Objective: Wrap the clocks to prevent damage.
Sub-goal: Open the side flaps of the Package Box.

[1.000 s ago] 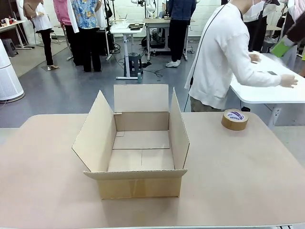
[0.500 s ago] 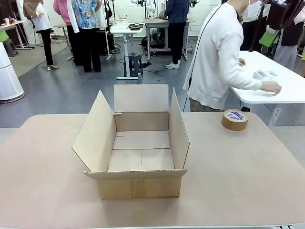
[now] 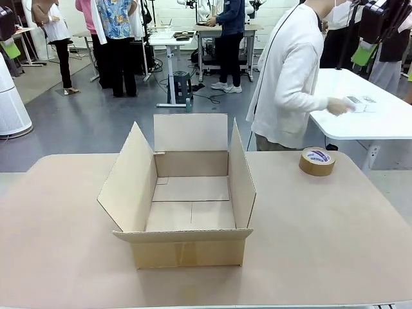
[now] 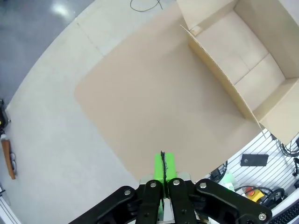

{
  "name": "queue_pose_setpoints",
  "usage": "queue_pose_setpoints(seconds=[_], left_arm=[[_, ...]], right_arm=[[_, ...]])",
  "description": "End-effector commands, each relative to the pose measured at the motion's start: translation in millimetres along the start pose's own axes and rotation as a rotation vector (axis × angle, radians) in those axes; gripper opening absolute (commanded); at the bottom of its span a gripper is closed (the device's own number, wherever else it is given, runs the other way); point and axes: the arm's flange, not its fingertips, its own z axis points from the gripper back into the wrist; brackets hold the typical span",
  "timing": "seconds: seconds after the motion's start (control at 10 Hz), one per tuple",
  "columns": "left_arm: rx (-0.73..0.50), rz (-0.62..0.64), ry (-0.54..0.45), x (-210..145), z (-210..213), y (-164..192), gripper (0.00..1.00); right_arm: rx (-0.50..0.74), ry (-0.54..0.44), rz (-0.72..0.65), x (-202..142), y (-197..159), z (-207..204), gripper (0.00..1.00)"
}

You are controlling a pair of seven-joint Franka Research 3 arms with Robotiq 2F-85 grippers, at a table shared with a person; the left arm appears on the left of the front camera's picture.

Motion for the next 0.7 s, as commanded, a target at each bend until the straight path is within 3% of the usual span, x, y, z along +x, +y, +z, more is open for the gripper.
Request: queue_pose_setpoints(seconds=[0.0, 0.1, 0.3, 0.6], left_arm=[[-0.016, -0.019, 0.002, -2, 5, 1, 0.00], [0.000, 0.000, 0.000, 0, 0, 0, 0.00], [0.055, 0.075, 0.005, 23, -17, -54, 0.00], [0.045, 0.286, 0.020, 49, -53, -113, 0.00]], right_arm=[[0.010, -0.009, 0.011, -1, -1, 1, 0.00], [0.000, 0.000, 0.000, 0, 0, 0, 0.01], [-0.003, 0.041, 0.024, 33, 75, -20, 0.01], [0.010, 0.087, -0.197, 73, 126, -83, 0.01]])
